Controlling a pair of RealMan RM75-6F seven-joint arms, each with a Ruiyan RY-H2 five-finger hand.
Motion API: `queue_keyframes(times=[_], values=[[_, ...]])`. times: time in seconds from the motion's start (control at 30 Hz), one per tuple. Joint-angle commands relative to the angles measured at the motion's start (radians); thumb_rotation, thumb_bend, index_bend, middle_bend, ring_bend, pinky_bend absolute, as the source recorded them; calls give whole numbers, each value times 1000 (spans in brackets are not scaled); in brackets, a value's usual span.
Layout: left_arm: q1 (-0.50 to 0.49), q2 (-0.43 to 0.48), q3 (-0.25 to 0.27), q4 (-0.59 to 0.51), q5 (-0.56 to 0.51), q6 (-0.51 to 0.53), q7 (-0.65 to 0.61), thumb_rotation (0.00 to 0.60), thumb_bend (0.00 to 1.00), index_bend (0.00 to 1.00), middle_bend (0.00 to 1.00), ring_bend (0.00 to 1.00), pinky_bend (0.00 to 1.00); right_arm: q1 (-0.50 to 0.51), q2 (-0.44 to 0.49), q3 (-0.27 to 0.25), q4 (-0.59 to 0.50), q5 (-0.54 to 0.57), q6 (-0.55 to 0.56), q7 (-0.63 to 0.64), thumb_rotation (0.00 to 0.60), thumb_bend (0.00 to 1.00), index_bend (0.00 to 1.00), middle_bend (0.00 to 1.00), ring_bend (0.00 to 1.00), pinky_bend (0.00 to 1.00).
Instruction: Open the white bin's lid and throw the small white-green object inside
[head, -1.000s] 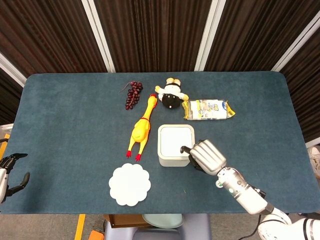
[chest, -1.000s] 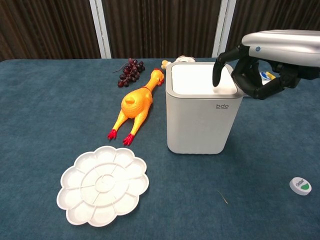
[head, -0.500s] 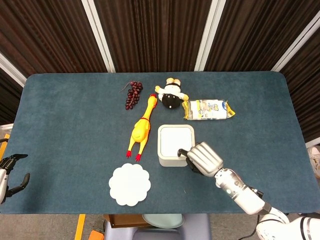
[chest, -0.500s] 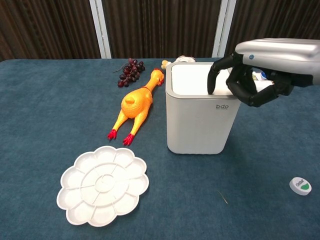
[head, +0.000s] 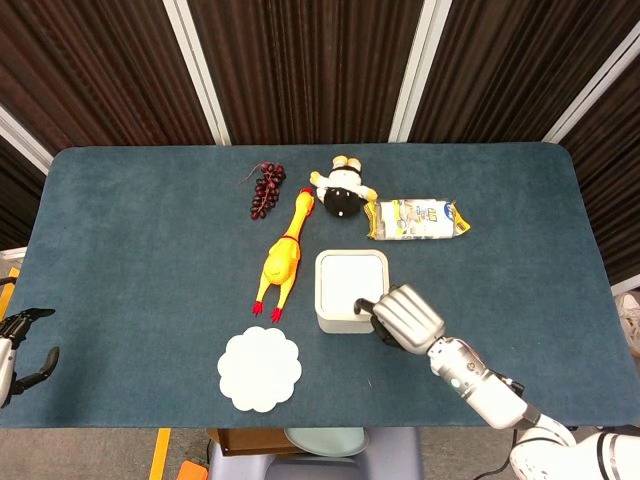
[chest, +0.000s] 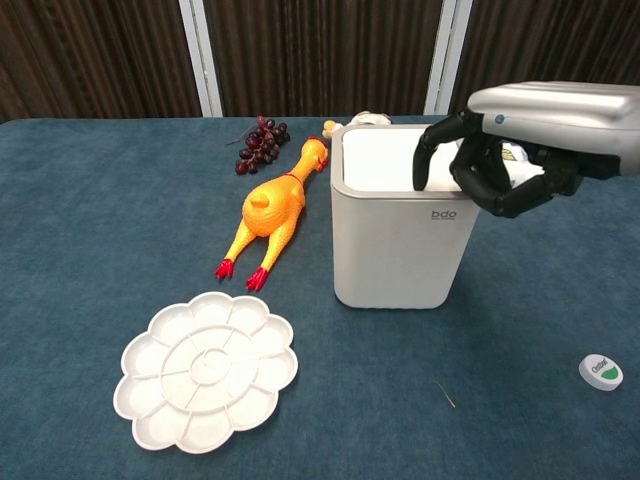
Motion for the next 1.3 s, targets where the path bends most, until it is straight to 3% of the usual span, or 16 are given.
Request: queue_keyframes(times=[0.03, 0.27, 0.47, 0.7, 0.93, 1.0, 1.17, 1.3], values=[[-1, 1, 1, 1, 3, -3, -4, 600, 413, 267, 277, 282, 423, -10, 9, 1, -6, -9, 25, 9, 600, 780, 496, 837, 741, 667], [-1, 0, 1, 2, 6, -1, -3, 600, 413, 267, 278, 282, 423, -98, 63, -16, -10, -128, 191, 105, 600, 779, 482, 837, 741, 667], [-2, 0, 4, -2, 5, -7, 6, 600, 413, 268, 279, 283, 424, -205, 115, -85, 30, -274, 349, 262, 600, 779, 482, 837, 741, 667], [-2, 0, 5, -6, 8, -6, 15, 600, 413, 268, 281, 284, 424, -312, 120, -171, 165, -384, 475, 354, 600, 780, 481, 837, 741, 667], [-2, 0, 5, -10, 4, -10, 24, 600, 412, 268, 287, 287, 424, -365, 42, -202, 314, -403, 516, 457, 600, 764, 481, 838, 755, 677], [-3, 0, 5, -11, 5, -10, 26, 600, 412, 268, 287, 288, 424, -360, 25, -205, 345, -404, 498, 478, 600, 690, 481, 842, 765, 685], [-3, 0, 5, -11, 3, -12, 26, 600, 412, 268, 288, 288, 424, -336, -4, -191, 379, -390, 438, 445, 600, 398, 466, 860, 788, 705], [0, 2, 3, -11, -2, -9, 21, 600, 414, 269, 289, 289, 425, -315, -24, -182, 379, -373, 380, 395, 600, 223, 394, 864, 793, 712]])
